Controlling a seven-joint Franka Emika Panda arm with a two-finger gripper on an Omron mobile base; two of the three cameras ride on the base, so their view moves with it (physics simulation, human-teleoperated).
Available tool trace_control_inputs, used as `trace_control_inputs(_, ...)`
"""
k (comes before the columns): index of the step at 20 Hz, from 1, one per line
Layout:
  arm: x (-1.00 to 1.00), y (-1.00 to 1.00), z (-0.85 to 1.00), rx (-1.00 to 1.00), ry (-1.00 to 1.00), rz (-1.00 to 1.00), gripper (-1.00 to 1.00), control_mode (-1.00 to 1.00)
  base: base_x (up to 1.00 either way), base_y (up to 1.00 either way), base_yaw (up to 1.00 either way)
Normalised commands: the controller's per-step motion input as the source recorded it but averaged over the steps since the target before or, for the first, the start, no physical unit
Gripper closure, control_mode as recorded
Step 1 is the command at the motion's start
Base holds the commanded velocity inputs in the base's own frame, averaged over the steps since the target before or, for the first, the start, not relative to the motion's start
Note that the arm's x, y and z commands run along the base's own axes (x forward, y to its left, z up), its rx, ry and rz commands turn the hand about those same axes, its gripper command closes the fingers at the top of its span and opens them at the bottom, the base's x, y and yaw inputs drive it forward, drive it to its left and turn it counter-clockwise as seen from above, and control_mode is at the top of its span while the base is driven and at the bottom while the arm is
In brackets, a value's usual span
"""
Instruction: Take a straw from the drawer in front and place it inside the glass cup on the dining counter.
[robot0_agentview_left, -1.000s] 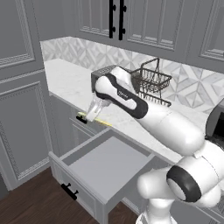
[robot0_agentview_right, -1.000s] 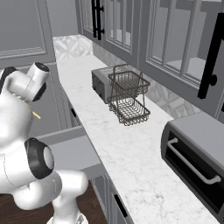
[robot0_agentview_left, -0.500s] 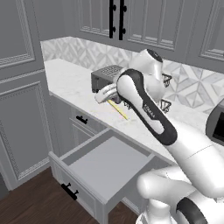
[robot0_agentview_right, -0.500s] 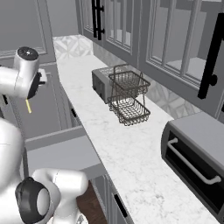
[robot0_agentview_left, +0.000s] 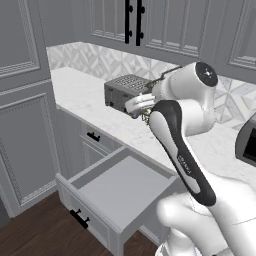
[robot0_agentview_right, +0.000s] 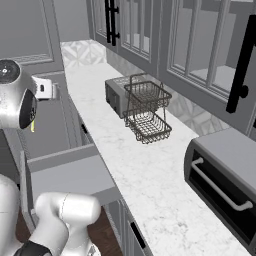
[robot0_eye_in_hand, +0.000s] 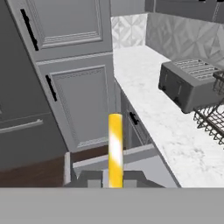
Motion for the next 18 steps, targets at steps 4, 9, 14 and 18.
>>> trace_control_inputs(4, -0.36, -0.36, 0.00, 0.05, -0.13, -0.17, 1.00, -1.00, 0.00, 0.00, 0.00)
trace_control_inputs(9, 0.00, 0.00, 0.00, 0.00, 0.00, 0.00, 1.00, 1.00, -0.97, -0.28, -0.18)
trace_control_inputs(14, 0.00, 0.00, 0.00, 0.00, 0.00, 0.00, 1.00, 1.00, -1.00, -0.11, -0.17)
trace_control_inputs(18, 0.00, 0.00, 0.00, 0.00, 0.00, 0.00, 1.00, 1.00, -1.00, 0.08, -0.02)
